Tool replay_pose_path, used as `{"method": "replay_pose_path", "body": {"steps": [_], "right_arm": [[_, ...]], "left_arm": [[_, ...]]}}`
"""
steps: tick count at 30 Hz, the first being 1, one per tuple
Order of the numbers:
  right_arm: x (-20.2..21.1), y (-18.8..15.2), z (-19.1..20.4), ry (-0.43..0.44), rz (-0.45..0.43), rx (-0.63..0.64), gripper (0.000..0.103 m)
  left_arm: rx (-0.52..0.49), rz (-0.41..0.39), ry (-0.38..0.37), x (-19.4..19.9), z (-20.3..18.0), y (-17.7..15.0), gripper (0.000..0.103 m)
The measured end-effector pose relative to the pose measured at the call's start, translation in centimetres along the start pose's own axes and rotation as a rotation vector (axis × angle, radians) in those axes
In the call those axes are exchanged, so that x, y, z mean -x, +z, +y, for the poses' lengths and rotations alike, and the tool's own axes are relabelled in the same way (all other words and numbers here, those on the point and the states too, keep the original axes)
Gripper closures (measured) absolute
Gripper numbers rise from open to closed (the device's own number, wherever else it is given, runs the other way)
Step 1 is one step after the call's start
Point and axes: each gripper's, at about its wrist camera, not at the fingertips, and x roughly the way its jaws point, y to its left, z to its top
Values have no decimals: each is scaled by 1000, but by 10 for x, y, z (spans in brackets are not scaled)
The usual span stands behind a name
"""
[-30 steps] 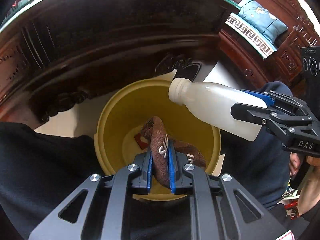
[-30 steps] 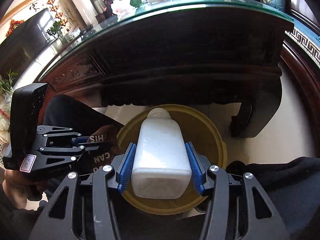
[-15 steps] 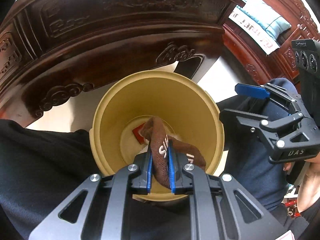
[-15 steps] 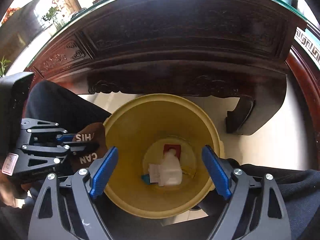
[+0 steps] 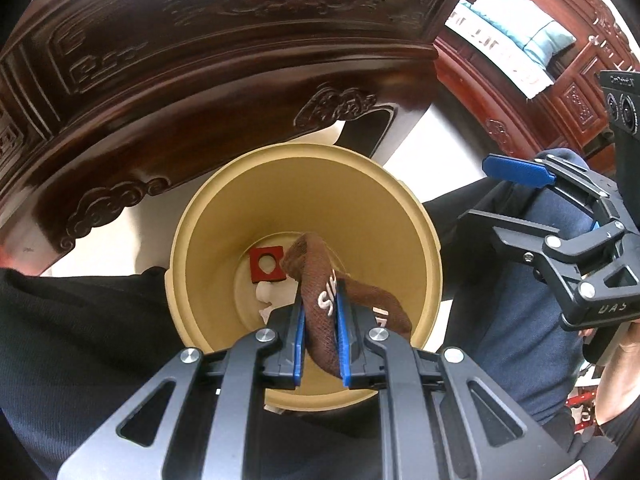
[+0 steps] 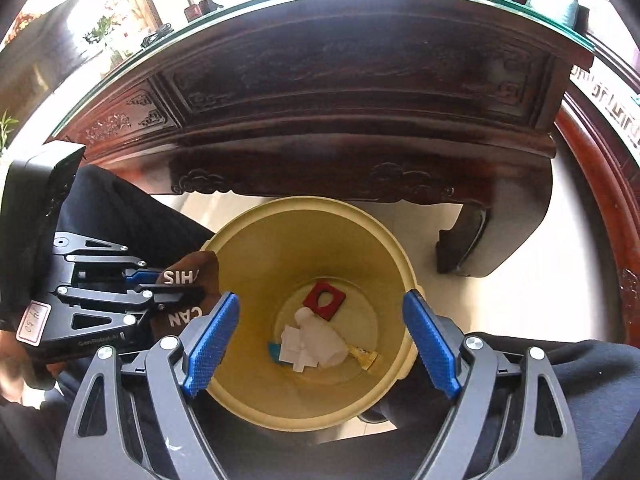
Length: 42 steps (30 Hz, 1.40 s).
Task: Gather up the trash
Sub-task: 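Open the right gripper to drop the bottle while the left gripper releases the cloth, then raise both grippers from the bucket back toward the table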
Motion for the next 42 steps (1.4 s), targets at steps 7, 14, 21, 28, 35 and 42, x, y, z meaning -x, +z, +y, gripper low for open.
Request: {"method": "replay_pose_path", "body": {"steps": [7,14,21,28,35,42], "right_arm": [[9,1,-8,-13,-18,-19,22],[12,1,-14,-24,-19,-28,22],[10,2,-11,-19,-14,-16,22],[9,4,-8,-19,-15,-10,22],[14,11,-1,-20,-24,10,22],[28,28,17,10,-68,62,22]], "left_arm": [[-12,11,-23,-4,-4,9,85],[-31,5,-23,-4,-10,14,53],[-24,9,-11,-6,-8,16,53],[-10,3,-1,-4,-4,15,53],[4,-27,1,6,1,17,52],[5,-109,38,38,7,25,47]]}}
